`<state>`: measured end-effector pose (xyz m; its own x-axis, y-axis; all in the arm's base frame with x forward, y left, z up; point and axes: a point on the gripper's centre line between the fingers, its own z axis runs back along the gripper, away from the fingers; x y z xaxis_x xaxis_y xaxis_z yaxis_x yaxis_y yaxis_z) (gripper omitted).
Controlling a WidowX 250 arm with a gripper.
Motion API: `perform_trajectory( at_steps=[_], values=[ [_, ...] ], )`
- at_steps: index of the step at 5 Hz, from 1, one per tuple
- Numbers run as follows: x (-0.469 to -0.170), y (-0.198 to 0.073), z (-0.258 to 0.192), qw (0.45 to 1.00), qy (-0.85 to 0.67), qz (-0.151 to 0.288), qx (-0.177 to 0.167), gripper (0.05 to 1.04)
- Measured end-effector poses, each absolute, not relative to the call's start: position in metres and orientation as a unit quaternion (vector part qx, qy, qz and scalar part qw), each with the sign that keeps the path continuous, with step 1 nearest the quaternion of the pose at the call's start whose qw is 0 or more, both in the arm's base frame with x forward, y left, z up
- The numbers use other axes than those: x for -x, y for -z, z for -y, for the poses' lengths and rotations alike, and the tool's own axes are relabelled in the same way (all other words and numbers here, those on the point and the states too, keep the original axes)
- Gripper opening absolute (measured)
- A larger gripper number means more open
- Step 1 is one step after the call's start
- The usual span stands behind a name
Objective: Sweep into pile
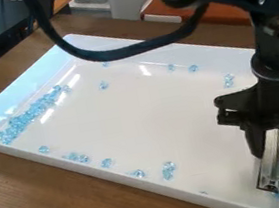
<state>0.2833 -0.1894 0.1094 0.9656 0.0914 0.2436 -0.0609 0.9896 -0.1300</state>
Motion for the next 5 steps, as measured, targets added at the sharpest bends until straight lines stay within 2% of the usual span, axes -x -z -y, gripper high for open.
perform_trajectory(
  at_steps=[2, 4, 5],
  values=[
    [-0.282, -0.107, 0.192, 0.989, -0.028, 0.134, 0.059, 0.352],
    [-0.269, -0.103, 0.167, 0.990, -0.026, 0.129, 0.046, 0.352],
    [-0.268, -0.110, 0.147, 0.990, -0.038, 0.133, 0.038, 0.352]
  ],
)
